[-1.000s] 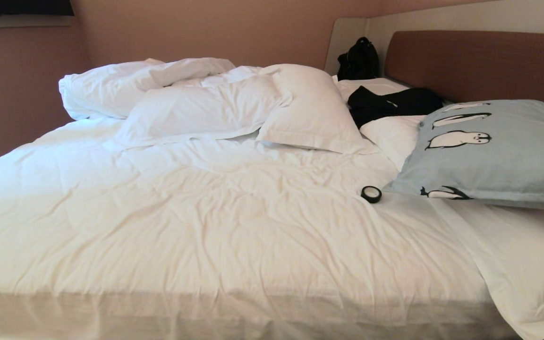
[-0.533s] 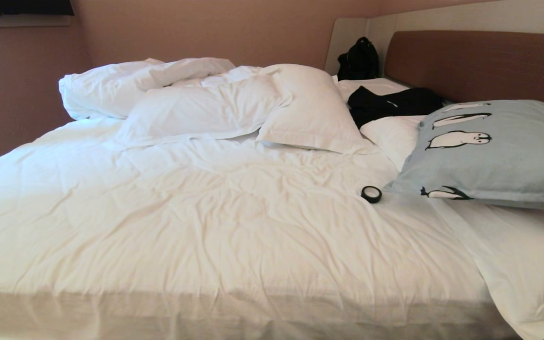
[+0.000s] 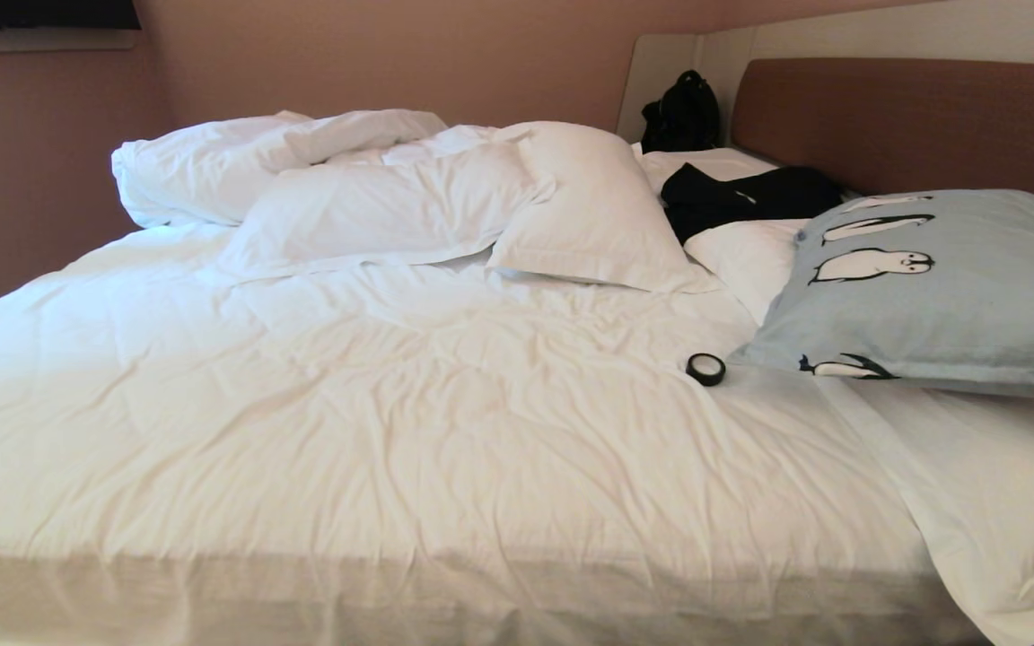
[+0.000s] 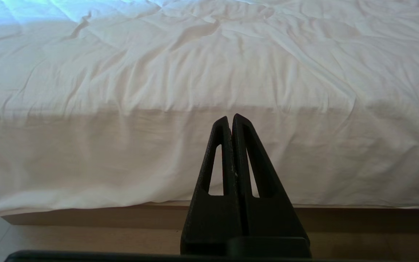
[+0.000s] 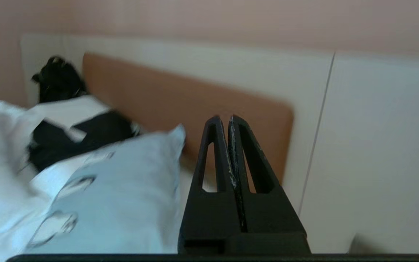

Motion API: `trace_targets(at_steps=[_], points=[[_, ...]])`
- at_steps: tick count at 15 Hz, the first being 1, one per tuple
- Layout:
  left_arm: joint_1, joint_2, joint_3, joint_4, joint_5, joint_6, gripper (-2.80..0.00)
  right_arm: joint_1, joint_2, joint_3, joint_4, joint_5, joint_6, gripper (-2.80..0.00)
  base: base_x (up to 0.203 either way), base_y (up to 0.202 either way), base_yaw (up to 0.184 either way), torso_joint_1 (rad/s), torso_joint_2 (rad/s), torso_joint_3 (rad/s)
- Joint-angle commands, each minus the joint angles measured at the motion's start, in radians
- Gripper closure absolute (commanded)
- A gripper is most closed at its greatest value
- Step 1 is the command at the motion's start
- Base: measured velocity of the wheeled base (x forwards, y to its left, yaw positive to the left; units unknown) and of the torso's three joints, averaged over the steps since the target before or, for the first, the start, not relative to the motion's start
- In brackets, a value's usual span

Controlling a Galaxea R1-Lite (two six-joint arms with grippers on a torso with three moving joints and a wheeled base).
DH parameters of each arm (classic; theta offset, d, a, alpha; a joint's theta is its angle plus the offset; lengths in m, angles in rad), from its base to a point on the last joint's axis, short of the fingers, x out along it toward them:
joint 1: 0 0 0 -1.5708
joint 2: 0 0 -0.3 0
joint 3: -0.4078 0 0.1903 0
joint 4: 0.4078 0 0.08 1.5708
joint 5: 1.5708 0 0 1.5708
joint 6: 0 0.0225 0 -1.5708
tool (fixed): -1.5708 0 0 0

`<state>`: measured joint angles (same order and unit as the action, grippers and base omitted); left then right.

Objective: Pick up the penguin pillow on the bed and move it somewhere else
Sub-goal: Place the pillow at the bedside

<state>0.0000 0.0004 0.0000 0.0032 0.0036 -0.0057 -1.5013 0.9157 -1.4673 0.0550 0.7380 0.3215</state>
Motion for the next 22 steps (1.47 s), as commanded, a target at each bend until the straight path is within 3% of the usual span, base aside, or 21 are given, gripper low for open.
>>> trace_targets(at_steps=[1, 7, 9, 12, 16, 22], points=[[0.000, 0.000, 0.002, 0.000, 0.001, 0.000, 0.00, 0.007, -0.026, 0.048, 0.275, 0.066, -0.004, 0.00, 0.000, 0.000, 0.000, 0.000, 0.00, 0.000], [0.000, 0.000, 0.002, 0.000, 0.000, 0.000, 0.00, 0.006, -0.210, 0.287, 0.225, 0.059, -0.004, 0.00, 0.000, 0.000, 0.000, 0.000, 0.00, 0.000], [0.000, 0.000, 0.002, 0.000, 0.001, 0.000, 0.00, 0.052, -0.264, 0.395, 0.149, 0.002, -0.003, 0.00, 0.000, 0.000, 0.000, 0.000, 0.00, 0.000], [0.000, 0.000, 0.002, 0.000, 0.001, 0.000, 0.00, 0.218, -0.266, 0.456, 0.060, -0.251, -0.024, 0.00, 0.000, 0.000, 0.000, 0.000, 0.00, 0.000], [0.000, 0.000, 0.002, 0.000, 0.001, 0.000, 0.00, 0.459, -0.208, 0.456, 0.039, -0.566, -0.099, 0.00, 0.000, 0.000, 0.000, 0.000, 0.00, 0.000], [0.000, 0.000, 0.002, 0.000, -0.001, 0.000, 0.00, 1.043, -0.163, 0.477, 0.069, -0.996, -0.169, 0.00, 0.000, 0.000, 0.000, 0.000, 0.00, 0.000]])
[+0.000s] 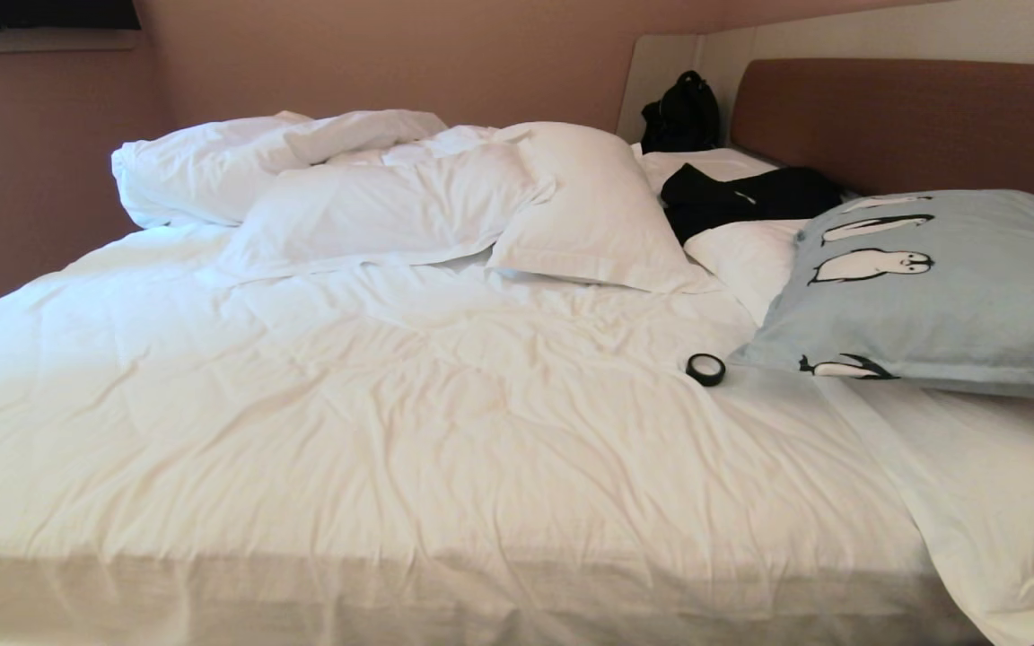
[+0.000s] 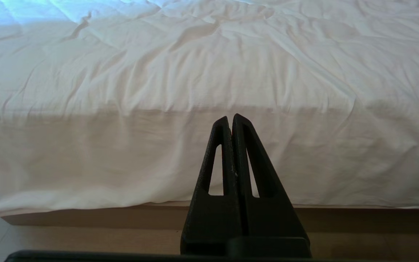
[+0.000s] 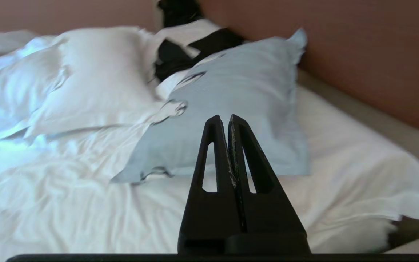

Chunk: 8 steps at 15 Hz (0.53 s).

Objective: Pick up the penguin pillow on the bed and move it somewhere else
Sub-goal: Place the pillow at the bedside

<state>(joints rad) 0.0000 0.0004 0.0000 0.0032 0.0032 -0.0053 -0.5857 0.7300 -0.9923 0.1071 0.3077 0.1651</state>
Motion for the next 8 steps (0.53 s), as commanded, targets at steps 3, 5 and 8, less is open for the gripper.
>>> trace_targets(at_steps=[3, 5, 8], points=[[0.000, 0.000, 0.002, 0.000, 0.000, -0.002, 0.00, 0.405, 0.025, 0.007, 0.051, -0.637, -0.021, 0.00, 0.000, 0.000, 0.000, 0.000, 0.00, 0.000], [0.000, 0.000, 0.002, 0.000, 0.001, -0.001, 0.00, 0.559, 0.014, 0.007, 0.074, -0.617, -0.052, 0.00, 0.000, 0.000, 0.000, 0.000, 0.00, 0.000], [0.000, 0.000, 0.002, 0.000, 0.001, -0.001, 0.00, 0.608, -0.011, 0.005, 0.094, -0.378, -0.111, 0.00, 0.000, 0.000, 0.000, 0.000, 0.00, 0.000]])
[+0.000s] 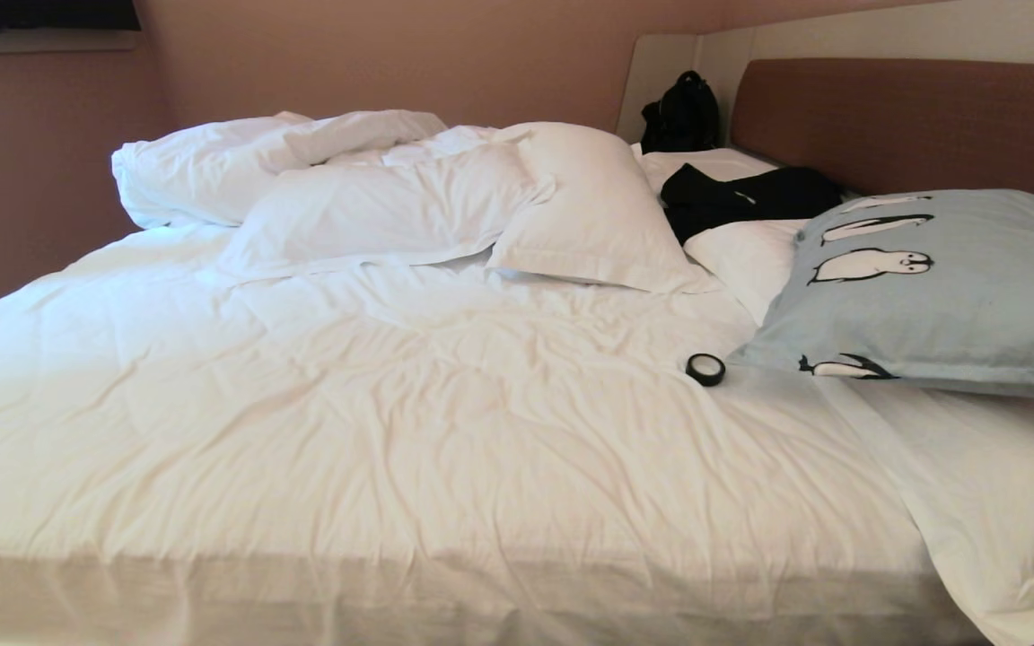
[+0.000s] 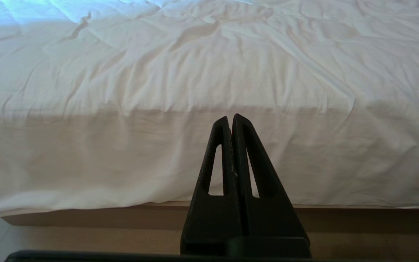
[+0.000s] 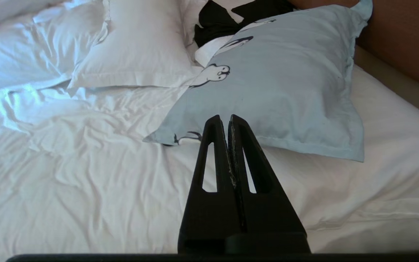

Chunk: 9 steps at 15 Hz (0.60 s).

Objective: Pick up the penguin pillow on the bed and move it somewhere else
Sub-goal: Place the pillow at the bedside

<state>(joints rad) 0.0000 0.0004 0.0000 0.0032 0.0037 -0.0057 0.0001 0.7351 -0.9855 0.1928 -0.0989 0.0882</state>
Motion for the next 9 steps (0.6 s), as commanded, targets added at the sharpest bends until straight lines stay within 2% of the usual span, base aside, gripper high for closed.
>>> trace_targets(at_steps=[1, 2, 4, 6, 9], points=[[0.000, 0.000, 0.002, 0.000, 0.001, 0.000, 0.00, 0.023, -0.021, -0.003, 0.009, 0.095, -0.038, 0.00, 0.000, 0.000, 0.000, 0.000, 0.00, 0.000], [0.000, 0.000, 0.002, 0.000, 0.000, 0.000, 0.00, 0.023, -0.022, 0.001, 0.008, 0.134, -0.042, 0.00, 0.000, 0.000, 0.000, 0.000, 0.00, 0.000], [0.000, 0.000, 0.002, 0.000, -0.001, 0.000, 0.00, 0.023, -0.008, 0.005, 0.003, 0.148, -0.057, 0.00, 0.000, 0.000, 0.000, 0.000, 0.00, 0.000], [0.000, 0.000, 0.002, 0.000, 0.000, 0.000, 0.00, 0.021, 0.061, 0.009, -0.006, 0.142, -0.070, 0.00, 0.000, 0.000, 0.000, 0.000, 0.00, 0.000], [0.000, 0.000, 0.002, 0.000, 0.001, 0.000, 0.00, -0.001, 0.242, 0.011, -0.054, 0.092, -0.064, 0.00, 0.000, 0.000, 0.000, 0.000, 0.00, 0.000]])
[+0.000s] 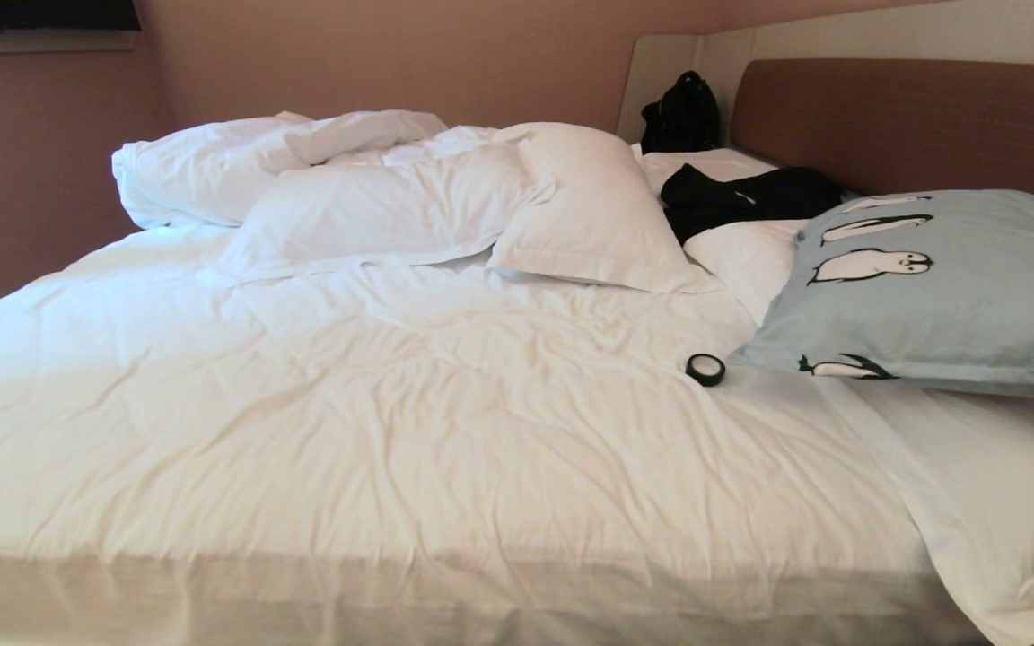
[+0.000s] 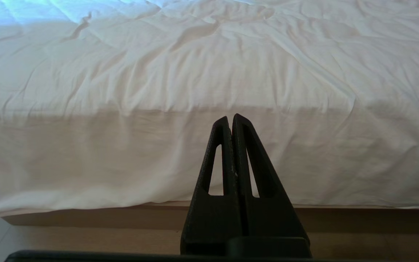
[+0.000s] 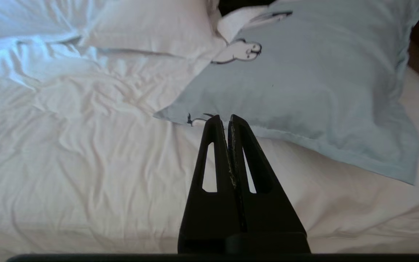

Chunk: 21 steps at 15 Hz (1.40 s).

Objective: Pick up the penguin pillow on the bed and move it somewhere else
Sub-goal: Place the pillow at the bedside

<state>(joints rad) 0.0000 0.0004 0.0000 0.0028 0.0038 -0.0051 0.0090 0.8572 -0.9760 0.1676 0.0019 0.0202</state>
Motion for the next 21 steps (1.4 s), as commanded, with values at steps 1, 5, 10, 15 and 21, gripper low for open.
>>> trace_targets(at_steps=[1, 5, 10, 15, 21], points=[[0.000, 0.000, 0.002, 0.000, 0.001, -0.001, 0.00, -0.020, 0.186, -0.001, -0.058, -0.020, 0.012, 0.00, 0.000, 0.000, 0.000, 0.000, 0.00, 0.000], [0.000, 0.000, 0.002, 0.000, 0.001, -0.001, 0.00, -0.139, 0.481, -0.107, -0.141, -0.027, 0.090, 0.00, 0.000, 0.000, 0.000, 0.000, 0.00, 0.000], [0.000, 0.000, 0.002, 0.000, -0.001, -0.001, 0.00, -0.408, 0.638, -0.371, -0.011, 0.231, 0.222, 0.00, 0.000, 0.000, 0.000, 0.000, 0.00, 0.000], [0.000, 0.000, 0.002, 0.000, 0.001, -0.001, 0.00, -0.547, 0.537, -0.426, 0.286, 0.385, 0.228, 0.00, 0.000, 0.000, 0.000, 0.000, 0.00, 0.000], [0.000, 0.000, 0.002, 0.000, 0.001, -0.001, 0.00, -0.705, 0.569, -0.417, 0.430, 0.428, 0.219, 0.00, 0.000, 0.000, 0.000, 0.000, 0.00, 0.000]])
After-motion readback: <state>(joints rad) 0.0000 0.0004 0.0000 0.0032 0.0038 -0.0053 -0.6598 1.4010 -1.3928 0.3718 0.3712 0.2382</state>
